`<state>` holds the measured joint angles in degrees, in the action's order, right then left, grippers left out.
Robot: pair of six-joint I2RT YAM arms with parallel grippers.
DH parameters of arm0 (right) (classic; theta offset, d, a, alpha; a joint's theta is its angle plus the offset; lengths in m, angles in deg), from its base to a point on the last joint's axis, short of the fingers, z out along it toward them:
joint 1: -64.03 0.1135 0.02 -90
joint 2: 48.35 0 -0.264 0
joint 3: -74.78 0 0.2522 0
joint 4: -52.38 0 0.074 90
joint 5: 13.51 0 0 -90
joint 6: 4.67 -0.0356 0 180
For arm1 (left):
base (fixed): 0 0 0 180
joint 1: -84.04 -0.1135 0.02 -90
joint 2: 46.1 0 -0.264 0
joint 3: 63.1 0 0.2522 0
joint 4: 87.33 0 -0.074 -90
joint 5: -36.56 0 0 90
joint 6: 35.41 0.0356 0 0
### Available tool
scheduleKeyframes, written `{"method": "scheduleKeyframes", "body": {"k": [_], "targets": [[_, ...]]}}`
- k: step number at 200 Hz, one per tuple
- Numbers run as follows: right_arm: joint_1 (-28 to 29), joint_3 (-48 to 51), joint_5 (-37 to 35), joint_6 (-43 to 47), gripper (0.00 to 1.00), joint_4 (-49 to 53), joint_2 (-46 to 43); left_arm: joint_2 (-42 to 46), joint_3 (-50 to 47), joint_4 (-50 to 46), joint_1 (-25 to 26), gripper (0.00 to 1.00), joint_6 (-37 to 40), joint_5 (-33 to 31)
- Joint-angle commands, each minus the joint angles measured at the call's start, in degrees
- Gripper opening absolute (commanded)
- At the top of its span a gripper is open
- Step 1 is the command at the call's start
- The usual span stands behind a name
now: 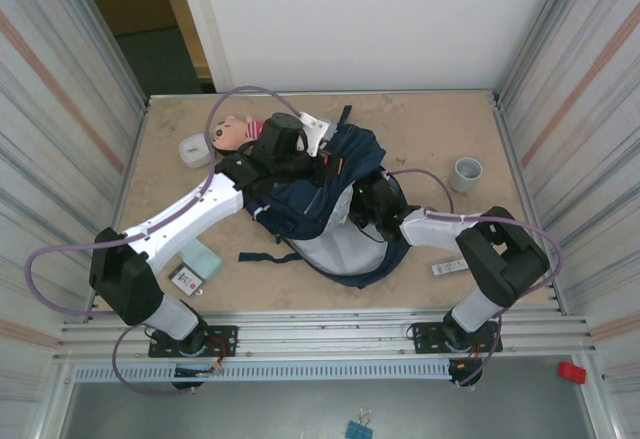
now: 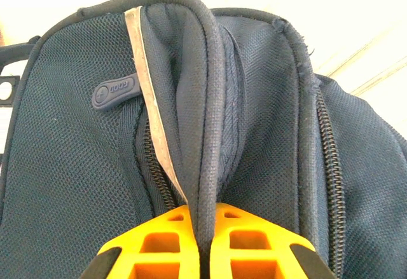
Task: Pack books, pencil case, and school supplies into a backpack
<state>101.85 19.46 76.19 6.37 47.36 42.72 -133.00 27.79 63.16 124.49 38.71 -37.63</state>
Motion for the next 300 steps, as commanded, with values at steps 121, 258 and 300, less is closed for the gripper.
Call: {"method": "scheduleKeyframes", "body": {"k": [121,258,300], "targets": [[-5.8,2.2,-4.1,17.7,0.63,49.6,-46.9,1.5,-5.3,5.8,2.5,0.00,5.7,-7.2],[-7.8,-3.7,0.3,42.2,0.68,54.8,-52.9,-14.8,-6.9,11.0,13.5,0.60,10.6,-8.5],[-2.0,-8.2,0.9,56.0,0.83,55.4,-47.8,-2.3,-7.7,10.0,9.9,0.80,6.9,-10.4]]}}
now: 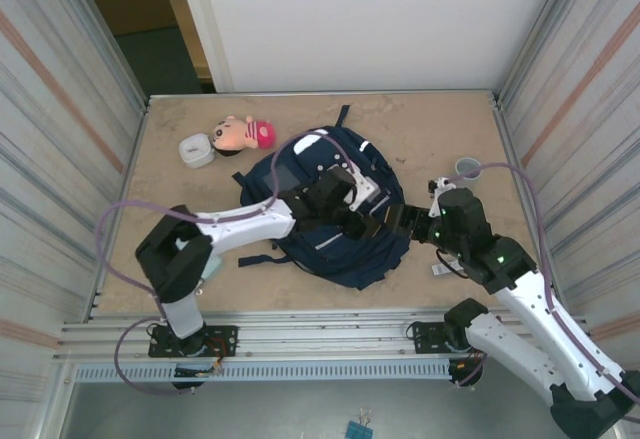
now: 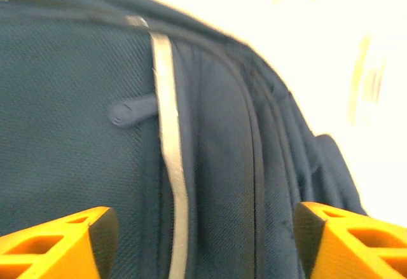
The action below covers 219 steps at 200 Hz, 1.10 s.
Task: Pack books, pencil case, and school supplies into a backpack
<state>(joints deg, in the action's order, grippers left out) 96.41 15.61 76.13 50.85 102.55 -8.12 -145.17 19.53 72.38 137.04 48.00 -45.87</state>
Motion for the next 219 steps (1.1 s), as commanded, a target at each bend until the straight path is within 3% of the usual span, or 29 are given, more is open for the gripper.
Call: {"method": "scheduleKeyframes", "body": {"k": [1,44,86,122,172,187,203,219], "targets": [[3.6,-4.5,1.1,11.8,0.83,0.3,3.3,10.2,0.4,0.8,-2.8,0.80,-2.6,-2.3],[17.7,-8.0,1.2,25.3,0.87,1.9,16.0,23.0,-9.3,-2.5,-9.5,0.82,-10.7,-7.0],[28.1,-6.4,-1.4,31.3,0.92,-1.2,29.8,33.5,-22.7,-2.0,-14.3,0.82,-18.7,-7.2],[30.5,-3.7,-3.7,35.4,0.96,-4.1,36.9,38.8,-29.3,-2.4,-16.4,0.82,-22.7,-8.3],[31.8,-4.1,-11.0,38.2,0.98,-4.6,44.3,39.4,-33.7,-1.5,-20.1,0.80,-27.8,-6.4],[32.4,-4.5,-14.0,38.0,0.91,-4.7,46.3,39.0,-34.0,-1.5,-20.4,0.80,-28.2,-6.2],[32.9,-4.5,-19.7,37.2,0.61,-4.9,48.3,38.7,-34.2,-1.4,-20.4,0.80,-28.6,-6.2],[33.3,-4.5,-23.5,36.8,0.45,-4.9,48.3,38.7,-34.4,-1.5,-20.4,0.80,-28.7,-6.3]]}}
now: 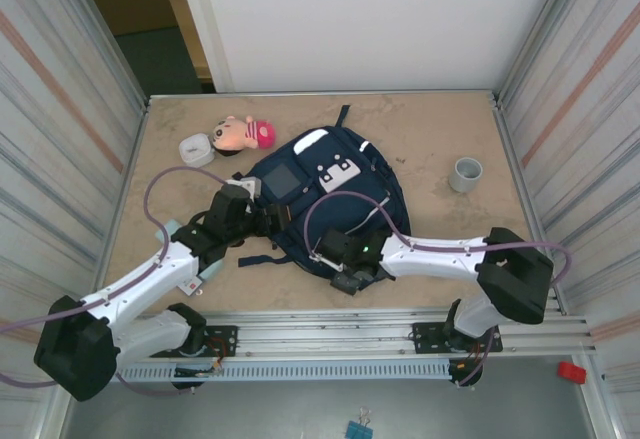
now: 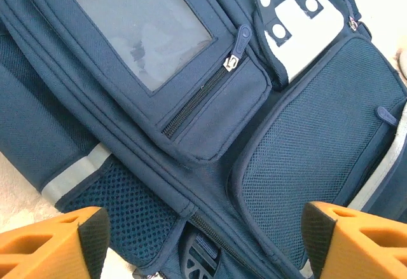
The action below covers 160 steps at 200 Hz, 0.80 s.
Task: Pack books, pencil case, and school supplies into a backpack
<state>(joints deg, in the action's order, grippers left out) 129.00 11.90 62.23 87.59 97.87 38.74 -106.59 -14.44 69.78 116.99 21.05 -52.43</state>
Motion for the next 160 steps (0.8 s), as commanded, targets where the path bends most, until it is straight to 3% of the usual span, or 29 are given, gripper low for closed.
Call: {"method": "scheduleKeyframes", "body": {"k": [1,22,37,82,128,160], "targets": [[0.7,-0.8,-9.7,0.0,0.43,-0.2,1.4,0.1,-0.5,1.1,-0.4,0.80,-1.8,0.3],[0.6,-1.2,-9.4,1.7,0.11,-0.1,-3.7,0.4,-1.0,1.5,-0.7,0.78,-1.0,1.5],[0.1,-1.8,-7.4,4.6,0.00,0.0,-9.1,0.9,-1.9,2.9,-1.4,0.78,0.2,4.2],[-5.9,-9.1,-3.6,12.0,0.00,6.6,-19.3,3.3,-5.1,10.6,-3.3,0.76,5.1,14.8],[-13.5,-13.8,1.4,16.5,0.00,7.3,-20.8,5.3,-9.1,19.0,-3.3,0.71,11.2,18.0],[-15.2,-14.5,5.0,16.9,0.00,5.6,-21.3,1.7,-10.4,22.6,-3.3,0.66,15.0,17.0]]}}
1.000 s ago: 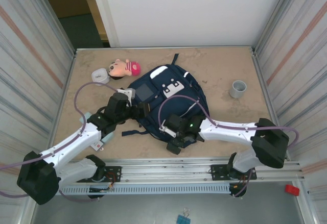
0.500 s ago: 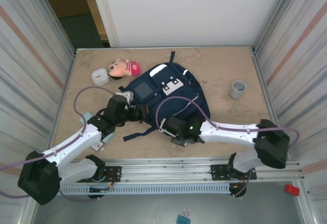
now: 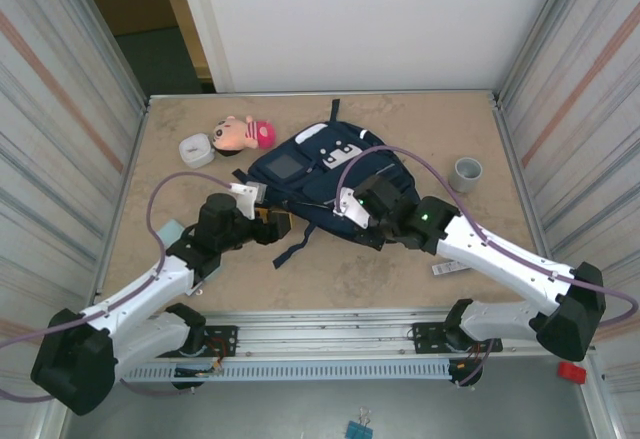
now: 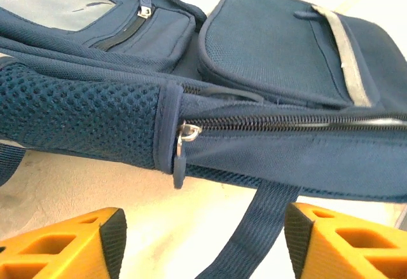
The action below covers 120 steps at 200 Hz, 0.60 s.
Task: Pack books, pencil case, and school supplies into a backpack
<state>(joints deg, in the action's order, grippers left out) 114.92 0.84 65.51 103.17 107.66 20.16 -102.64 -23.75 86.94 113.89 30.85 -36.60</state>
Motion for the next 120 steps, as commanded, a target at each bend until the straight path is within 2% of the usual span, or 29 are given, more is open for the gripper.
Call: {"method": "scheduleKeyframes", "body": {"k": [1,41,82,90,108,120], "targets": [[-1.1,-3.4,1.8,1.3,0.00,-4.3,-2.7,-2.5,-1.0,5.6,-0.2,0.66,5.3,1.2],[-1.2,-3.6,2.9,0.8,0.00,-5.0,-2.2,-10.6,0.4,12.6,-0.2,0.61,5.0,2.8],[-1.2,-3.6,4.0,-0.2,0.00,-6.0,-2.5,-16.2,1.1,18.4,-0.3,0.41,4.0,3.8],[-1.2,-3.4,4.2,-0.2,0.00,-6.1,-2.6,-16.5,1.3,18.7,-0.3,0.34,4.3,4.3],[-1.4,-2.7,4.8,-0.7,0.00,-6.5,-2.7,-16.5,1.4,18.7,-0.2,0.10,4.9,4.3],[-1.5,-2.2,5.1,-1.3,0.00,-6.9,-2.7,-15.9,1.2,18.5,-0.2,0.00,5.5,4.5]]}}
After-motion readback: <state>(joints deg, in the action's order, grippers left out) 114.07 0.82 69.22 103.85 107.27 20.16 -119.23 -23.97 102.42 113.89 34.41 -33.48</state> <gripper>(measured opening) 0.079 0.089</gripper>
